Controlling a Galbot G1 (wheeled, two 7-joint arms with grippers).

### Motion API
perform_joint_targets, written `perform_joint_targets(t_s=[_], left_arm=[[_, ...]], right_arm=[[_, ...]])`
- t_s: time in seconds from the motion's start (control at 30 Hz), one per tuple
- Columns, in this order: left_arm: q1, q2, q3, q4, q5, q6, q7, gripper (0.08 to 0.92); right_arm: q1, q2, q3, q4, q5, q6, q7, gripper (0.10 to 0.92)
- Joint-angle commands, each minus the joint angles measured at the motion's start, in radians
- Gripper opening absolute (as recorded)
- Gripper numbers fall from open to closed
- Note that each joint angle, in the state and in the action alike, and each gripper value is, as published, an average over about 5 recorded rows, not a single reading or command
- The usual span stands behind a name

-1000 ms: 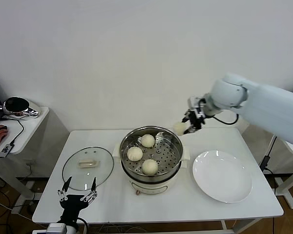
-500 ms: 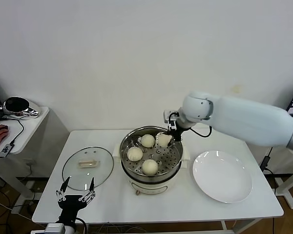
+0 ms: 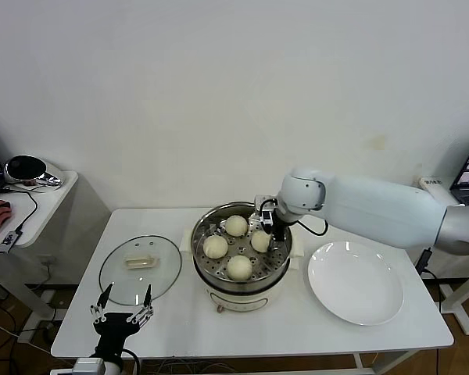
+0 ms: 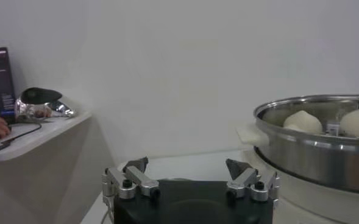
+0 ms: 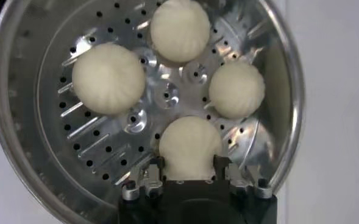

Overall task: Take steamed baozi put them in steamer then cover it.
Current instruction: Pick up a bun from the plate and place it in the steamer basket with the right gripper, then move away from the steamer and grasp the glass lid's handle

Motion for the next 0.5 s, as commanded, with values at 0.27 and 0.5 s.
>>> perform_joint_targets(t_s=[0.27,0.5], left_arm=[[-0.004,0.002,0.000,0.002,0.000,0.001,0.000,0.823],[-0.007,0.003,-0.002,0.008,-0.026,-0.001,0.006,0.823]], right_arm=[[0.009,-0.156,0.196,0.143,-0.011,0.009,-0.006,0.821],[-0.153,-0.389,0.377,0.359,0.199,0.162,0.366,0.823]])
